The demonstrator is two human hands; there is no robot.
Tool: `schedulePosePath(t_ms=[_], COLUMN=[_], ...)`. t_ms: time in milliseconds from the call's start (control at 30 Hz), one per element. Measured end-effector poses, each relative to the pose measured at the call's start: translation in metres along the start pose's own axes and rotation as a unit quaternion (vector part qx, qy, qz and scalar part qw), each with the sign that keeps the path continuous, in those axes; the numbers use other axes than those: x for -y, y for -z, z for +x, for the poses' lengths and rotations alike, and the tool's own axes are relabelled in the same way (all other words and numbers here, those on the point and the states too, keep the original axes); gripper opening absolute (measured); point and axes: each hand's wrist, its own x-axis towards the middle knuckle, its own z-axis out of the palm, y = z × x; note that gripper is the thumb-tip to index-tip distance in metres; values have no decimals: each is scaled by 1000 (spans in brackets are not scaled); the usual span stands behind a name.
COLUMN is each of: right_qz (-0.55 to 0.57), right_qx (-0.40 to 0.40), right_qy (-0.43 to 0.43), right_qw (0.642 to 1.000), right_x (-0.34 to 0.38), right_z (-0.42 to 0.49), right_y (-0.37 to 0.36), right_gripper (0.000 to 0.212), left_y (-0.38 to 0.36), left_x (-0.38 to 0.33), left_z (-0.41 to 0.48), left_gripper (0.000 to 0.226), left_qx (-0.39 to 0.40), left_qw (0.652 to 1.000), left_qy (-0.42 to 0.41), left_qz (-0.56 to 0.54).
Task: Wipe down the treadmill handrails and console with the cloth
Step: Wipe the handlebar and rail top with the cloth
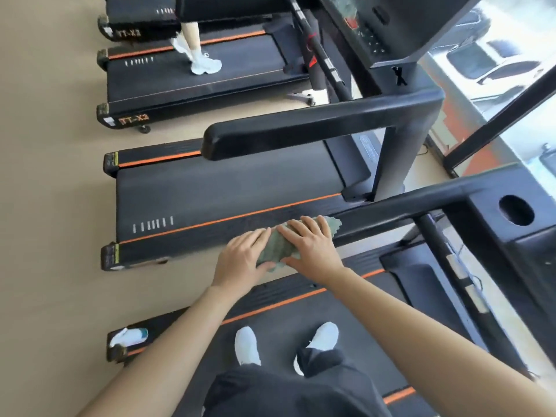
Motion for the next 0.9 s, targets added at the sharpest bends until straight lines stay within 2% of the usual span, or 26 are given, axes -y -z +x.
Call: schedulePosePath(t_ms=[167,367,567,700,800,900], right_qz=[-15,-50,-117,-129,-81,-29], right_qx=[14,23,78,127,95,42], right_qy=[16,51,89,117,134,154], right_qw=[1000,997,986,976,983,987], right_x=[45,79,107,119,116,105], right_z=[7,18,34,46,45,38], right_y=[-11,-19,-30,-32,-32,-29], right_gripper=[73,65,50,47,49,47], left_y=[0,-14,-24,-33,-32,-28], left_x=[31,52,63,78,82,75], left_z=[-38,-69,-84,-96,-106,-112], left_gripper=[84,73,62,51,49,47], left_qx=[-43,-48,-2,18,-10,-70], left_qw=[993,953,925,934,927,879], left_qy=[77,173,240,239,236,289], left_qz=[-79,-246,-293,-266,-291,-372])
